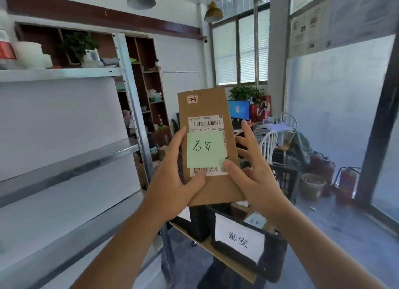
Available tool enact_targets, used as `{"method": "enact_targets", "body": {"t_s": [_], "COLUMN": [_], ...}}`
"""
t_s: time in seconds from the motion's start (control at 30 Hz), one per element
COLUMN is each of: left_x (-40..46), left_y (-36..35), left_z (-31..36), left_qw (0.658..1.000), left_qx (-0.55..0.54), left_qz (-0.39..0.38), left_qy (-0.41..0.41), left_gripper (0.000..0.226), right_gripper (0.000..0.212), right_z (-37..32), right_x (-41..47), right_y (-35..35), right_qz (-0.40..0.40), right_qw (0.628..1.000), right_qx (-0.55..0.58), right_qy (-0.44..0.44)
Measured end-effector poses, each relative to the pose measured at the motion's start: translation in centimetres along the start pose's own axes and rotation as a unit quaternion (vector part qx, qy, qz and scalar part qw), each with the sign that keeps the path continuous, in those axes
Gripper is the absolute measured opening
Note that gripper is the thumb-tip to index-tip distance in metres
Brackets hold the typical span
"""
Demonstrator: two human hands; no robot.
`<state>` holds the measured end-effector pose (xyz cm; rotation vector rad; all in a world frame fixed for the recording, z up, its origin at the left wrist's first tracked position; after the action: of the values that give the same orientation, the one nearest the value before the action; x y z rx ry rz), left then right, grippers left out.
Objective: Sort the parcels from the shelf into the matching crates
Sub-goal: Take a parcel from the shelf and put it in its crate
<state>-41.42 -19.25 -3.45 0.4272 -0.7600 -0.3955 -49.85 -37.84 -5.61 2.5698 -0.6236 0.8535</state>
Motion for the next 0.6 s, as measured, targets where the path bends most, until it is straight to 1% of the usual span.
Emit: {"method": "enact_targets", "body": {"t_s": [0.07,0.13,0.2,0.27,0.4,0.6], "left_x": [1.1,2.3,3.4,4.8,8.9,12.9], "left_y": [-2.3,-4.7,-7.0,-9.2,-12.8,-16.6], "left_z": [-1.3,-2.7,-4.2,-6.0,-10.1,-16.7], "left_qw": [1.000,0.998,0.995,0.991,0.981,0.967], "left_qx": [-0.007,-0.016,-0.044,-0.070,-0.086,-0.100], "left_qz": [-0.025,-0.053,-0.080,-0.106,-0.157,-0.218], "left_qy": [-0.014,-0.029,-0.038,-0.043,-0.068,-0.085], "left_gripper": [0.089,0.084,0.082,0.081,0.084,0.087], "right_gripper": [0.079,0.069,0.065,0.065,0.065,0.066], "right_z": [1.5,3.4,5.4,7.5,11.4,17.2], "right_x": [-0.4,-0.7,-0.7,-0.3,0.9,2.2], "right_y": [1.4,2.6,3.8,4.6,5.0,3.0], "right_qz": [0.014,0.022,0.031,0.040,0.071,0.117], "right_qw": [0.999,0.996,0.991,0.985,0.968,0.946], "right_qx": [-0.041,-0.081,-0.121,-0.155,-0.211,-0.243], "right_qy": [-0.009,-0.024,-0.045,-0.068,-0.116,-0.178]}}
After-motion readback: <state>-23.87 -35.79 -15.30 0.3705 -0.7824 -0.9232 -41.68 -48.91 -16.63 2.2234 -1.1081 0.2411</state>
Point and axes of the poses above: each hand's wrist, its own x-axis towards the middle knuckle, its own y-axis out of the back of the hand, z = x × y, the point moved 2 cm from there along x, towards the middle knuckle, and after that the axes turned 1 degree about z, right-handed, at the moved point
